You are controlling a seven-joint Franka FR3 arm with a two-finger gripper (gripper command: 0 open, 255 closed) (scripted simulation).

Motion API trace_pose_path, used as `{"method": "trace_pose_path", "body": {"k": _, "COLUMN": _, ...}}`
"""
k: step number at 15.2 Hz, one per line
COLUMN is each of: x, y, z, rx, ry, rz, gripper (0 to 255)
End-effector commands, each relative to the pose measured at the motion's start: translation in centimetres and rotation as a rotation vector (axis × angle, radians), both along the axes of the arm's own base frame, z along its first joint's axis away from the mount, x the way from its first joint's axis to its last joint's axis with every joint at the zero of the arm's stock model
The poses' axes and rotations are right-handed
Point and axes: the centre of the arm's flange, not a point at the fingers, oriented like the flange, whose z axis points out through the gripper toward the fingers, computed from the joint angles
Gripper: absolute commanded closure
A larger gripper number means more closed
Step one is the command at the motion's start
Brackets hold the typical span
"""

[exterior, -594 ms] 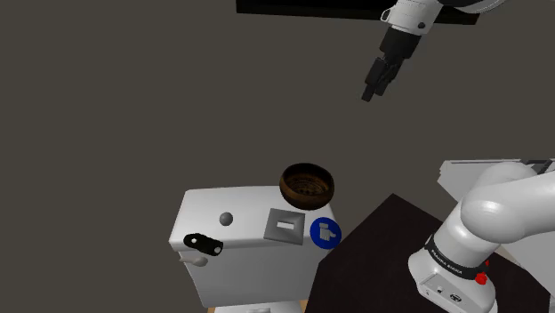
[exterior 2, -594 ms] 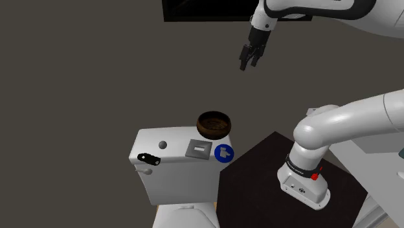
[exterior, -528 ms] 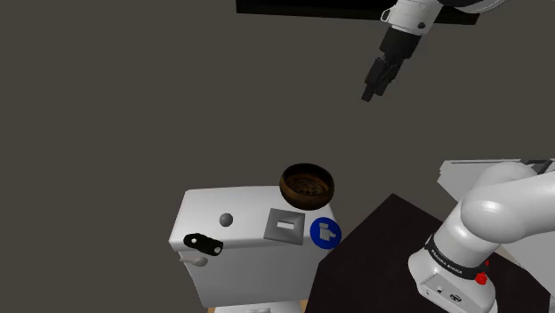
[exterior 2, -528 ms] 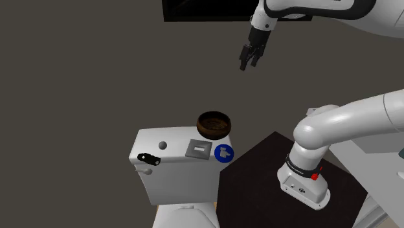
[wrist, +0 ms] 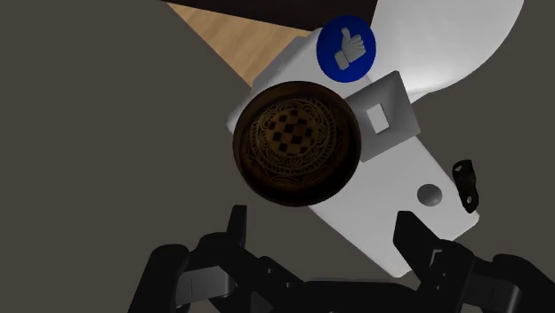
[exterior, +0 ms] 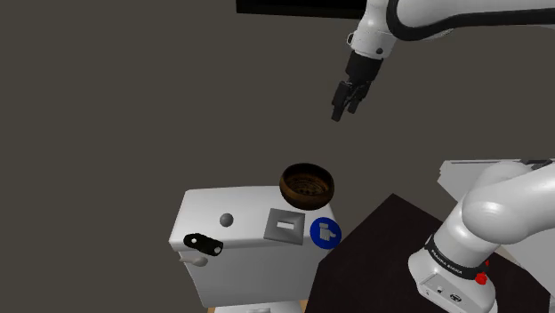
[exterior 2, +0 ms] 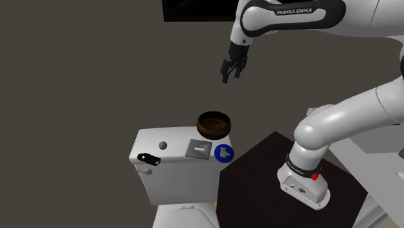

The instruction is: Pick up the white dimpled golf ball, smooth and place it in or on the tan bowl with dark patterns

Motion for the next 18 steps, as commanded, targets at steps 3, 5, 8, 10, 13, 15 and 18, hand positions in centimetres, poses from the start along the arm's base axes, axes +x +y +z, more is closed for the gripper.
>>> {"method": "trace_pose_path", "body": {"k": 3, "x": 2.2, "y": 4.1, "z": -3.2, "rx": -0.005, "ry": 0.018, "rz": -0.002, "gripper": 0}}
{"method": "trace_pose_path", "body": {"k": 5, "x": 3.3, "y": 6.0, "z": -4.7, "rx": -0.008, "ry": 0.027, "rz": -0.003, "gripper": 0}}
{"method": "trace_pose_path", "body": {"k": 8, "x": 4.9, "y": 9.0, "z": -7.1, "rx": -0.013, "ry": 0.040, "rz": -0.004, "gripper": 0}}
{"method": "trace_pose_path", "body": {"k": 10, "x": 5.9, "y": 10.9, "z": -8.7, "rx": -0.016, "ry": 0.049, "rz": -0.004, "gripper": 0}}
{"method": "trace_pose_path", "body": {"k": 13, "x": 7.5, "y": 13.8, "z": -11.1, "rx": -0.020, "ry": 0.062, "rz": -0.005, "gripper": 0}}
{"method": "trace_pose_path", "body": {"k": 15, "x": 8.5, "y": 15.7, "z": -12.7, "rx": -0.023, "ry": 0.071, "rz": -0.006, "gripper": 0}}
{"method": "trace_pose_path", "body": {"k": 18, "x": 10.0, "y": 18.6, "z": -15.2, "rx": -0.027, "ry": 0.084, "rz": -0.007, "gripper": 0}}
